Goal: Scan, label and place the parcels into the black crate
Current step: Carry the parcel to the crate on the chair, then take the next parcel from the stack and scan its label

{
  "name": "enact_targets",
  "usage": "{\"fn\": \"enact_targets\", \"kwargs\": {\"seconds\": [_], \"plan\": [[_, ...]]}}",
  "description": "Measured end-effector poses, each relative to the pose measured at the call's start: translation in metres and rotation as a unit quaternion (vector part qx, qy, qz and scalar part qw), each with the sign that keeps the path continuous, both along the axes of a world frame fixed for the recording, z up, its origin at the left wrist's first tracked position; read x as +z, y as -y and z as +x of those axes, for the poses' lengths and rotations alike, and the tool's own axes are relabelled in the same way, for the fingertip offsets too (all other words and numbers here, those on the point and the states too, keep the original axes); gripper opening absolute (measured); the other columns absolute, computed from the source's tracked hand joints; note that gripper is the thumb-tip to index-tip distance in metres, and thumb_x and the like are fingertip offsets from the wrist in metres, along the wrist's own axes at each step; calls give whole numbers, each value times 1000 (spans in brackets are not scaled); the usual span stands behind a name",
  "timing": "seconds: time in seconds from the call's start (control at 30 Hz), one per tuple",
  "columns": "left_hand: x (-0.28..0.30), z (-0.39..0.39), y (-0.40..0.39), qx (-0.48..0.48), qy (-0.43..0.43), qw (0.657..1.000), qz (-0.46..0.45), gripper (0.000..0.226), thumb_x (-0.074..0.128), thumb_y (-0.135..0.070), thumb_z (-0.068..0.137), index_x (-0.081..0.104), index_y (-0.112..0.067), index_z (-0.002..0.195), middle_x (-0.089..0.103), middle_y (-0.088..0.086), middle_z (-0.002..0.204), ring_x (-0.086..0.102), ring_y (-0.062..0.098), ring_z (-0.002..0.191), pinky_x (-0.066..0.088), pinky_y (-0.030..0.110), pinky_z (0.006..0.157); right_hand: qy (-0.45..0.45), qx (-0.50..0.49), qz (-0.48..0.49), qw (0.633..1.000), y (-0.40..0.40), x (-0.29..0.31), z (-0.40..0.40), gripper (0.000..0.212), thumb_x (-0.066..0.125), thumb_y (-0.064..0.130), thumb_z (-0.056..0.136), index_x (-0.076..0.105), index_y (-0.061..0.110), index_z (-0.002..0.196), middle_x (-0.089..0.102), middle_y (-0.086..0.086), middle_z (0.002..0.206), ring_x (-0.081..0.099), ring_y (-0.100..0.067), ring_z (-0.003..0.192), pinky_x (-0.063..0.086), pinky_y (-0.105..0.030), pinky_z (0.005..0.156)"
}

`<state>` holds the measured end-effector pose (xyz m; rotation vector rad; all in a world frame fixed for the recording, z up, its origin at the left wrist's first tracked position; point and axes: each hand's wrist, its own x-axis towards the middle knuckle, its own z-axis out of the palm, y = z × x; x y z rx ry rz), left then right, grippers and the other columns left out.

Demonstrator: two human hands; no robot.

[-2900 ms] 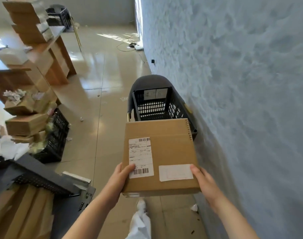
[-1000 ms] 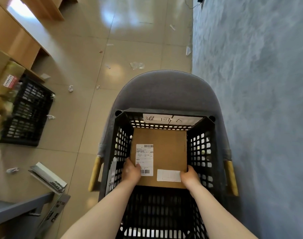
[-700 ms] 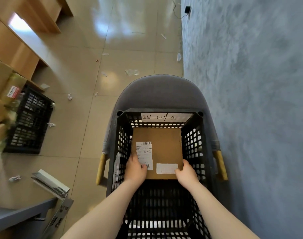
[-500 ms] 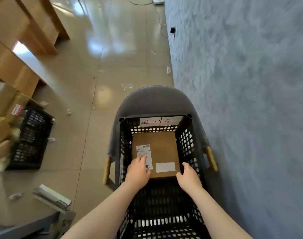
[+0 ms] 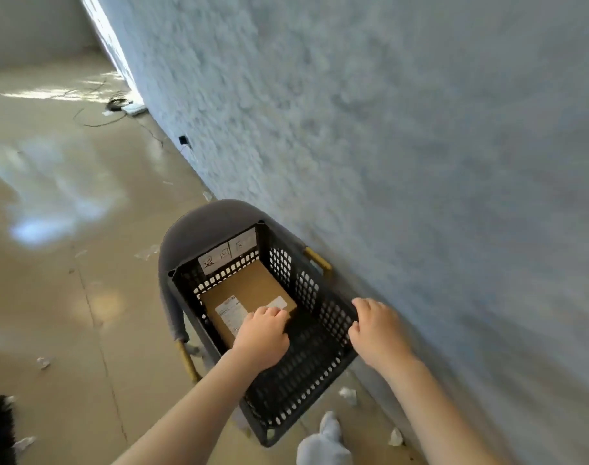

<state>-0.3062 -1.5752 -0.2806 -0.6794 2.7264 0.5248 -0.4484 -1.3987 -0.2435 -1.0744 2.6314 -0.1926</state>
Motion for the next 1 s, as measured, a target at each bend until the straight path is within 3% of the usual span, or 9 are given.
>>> {"fn": "enact_targets", "kwargs": {"seconds": [0.23, 0.47, 0.8, 1.0], "plan": [[49, -14, -124, -182, -89, 979, -30, 42, 43, -36, 102, 47, -26, 142, 50, -6, 143, 40, 18, 137, 32, 37, 116, -19, -158, 13, 987, -160, 36, 67, 44, 44, 23, 96, 46, 16, 140, 56, -2, 136, 52, -25, 123, 42, -34, 100], [75, -5, -298, -357, -150, 922, -23, 36, 44, -35, 99, 56, -30, 132, 59, -8, 133, 51, 20, 126, 38, 34, 103, -19, -321, 9, 947, -347, 54, 169, 43, 45, 27, 94, 47, 18, 136, 54, -2, 136, 51, -24, 123, 42, -37, 101], [121, 116, -599, -514, -201, 825, 118, 27, 52, -31, 99, 62, -26, 124, 61, -9, 130, 51, 17, 124, 46, 33, 92, -80, -550, -37, 830, -612, 99, 411, 41, 45, 31, 97, 46, 20, 137, 57, -1, 130, 52, -22, 117, 45, -36, 97], [147, 199, -758, -608, -226, 739, 181, 36, 44, -37, 92, 67, -25, 117, 67, -8, 120, 59, 18, 114, 47, 33, 92, -103, -655, -58, 747, -735, 119, 530, 42, 45, 33, 99, 42, 23, 141, 53, 2, 135, 49, -17, 120, 44, -29, 95]]}}
